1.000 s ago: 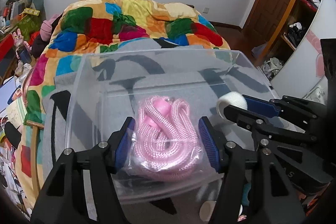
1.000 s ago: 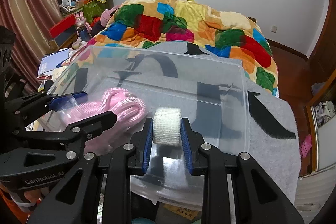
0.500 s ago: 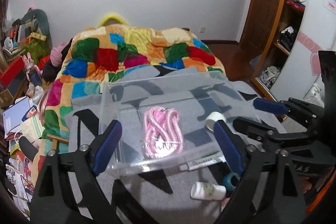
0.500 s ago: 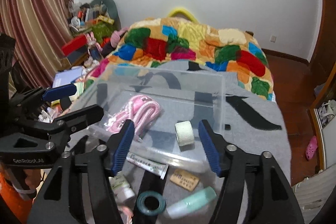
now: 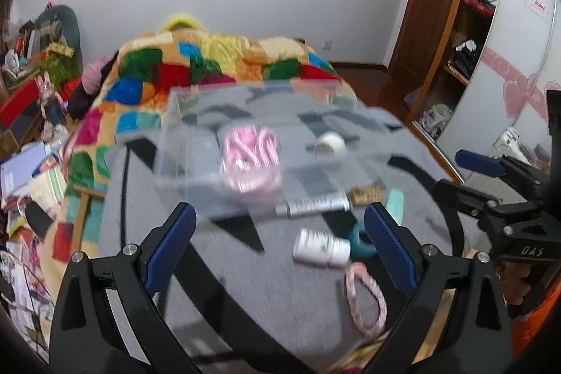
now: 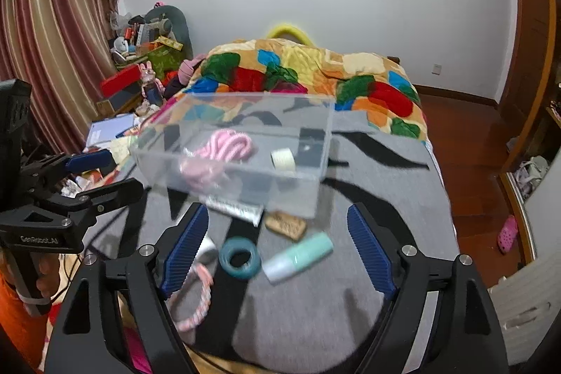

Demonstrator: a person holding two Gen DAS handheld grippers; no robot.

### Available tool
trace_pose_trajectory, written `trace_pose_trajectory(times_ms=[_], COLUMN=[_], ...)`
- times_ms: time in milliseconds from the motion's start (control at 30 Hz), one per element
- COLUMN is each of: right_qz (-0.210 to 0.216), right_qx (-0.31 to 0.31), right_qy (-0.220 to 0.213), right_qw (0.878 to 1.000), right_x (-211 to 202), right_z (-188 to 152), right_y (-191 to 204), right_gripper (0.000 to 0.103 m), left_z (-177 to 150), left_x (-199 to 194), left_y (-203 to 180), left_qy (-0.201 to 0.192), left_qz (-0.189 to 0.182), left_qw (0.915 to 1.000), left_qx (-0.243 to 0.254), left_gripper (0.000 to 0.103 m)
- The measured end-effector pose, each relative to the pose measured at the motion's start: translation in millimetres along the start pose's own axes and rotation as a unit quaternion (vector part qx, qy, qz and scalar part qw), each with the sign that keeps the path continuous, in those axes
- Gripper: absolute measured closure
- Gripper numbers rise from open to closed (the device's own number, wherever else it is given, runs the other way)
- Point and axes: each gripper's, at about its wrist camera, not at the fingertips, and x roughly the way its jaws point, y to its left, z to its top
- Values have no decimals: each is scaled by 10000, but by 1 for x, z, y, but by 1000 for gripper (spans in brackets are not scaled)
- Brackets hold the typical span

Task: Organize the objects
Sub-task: 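Grasp the braided cord with left tool while right tool grasps mint-green bottle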

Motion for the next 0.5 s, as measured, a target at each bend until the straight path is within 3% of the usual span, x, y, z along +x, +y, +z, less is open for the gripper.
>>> trace_pose_trajectory(times_ms=[167, 400, 500], right_qz=[95, 26, -135], right_qx=[184, 516, 577], right_qy=[206, 698, 645], right_qw=[9996, 9962, 9962], right_x=[9, 42, 48], right_z=[-26, -53, -52], right_y=[-12, -31, -32], right_gripper=[19, 19, 20], left_z=[-31, -61, -67], left_x=[20, 32, 35], left_y=[-3, -17, -29], left_qy=[458, 731, 786], left_qz=[-122, -401, -447], left_qw=[9989, 9965, 9958], left_qx=[-69, -39, 166], left_gripper=[5, 6, 26])
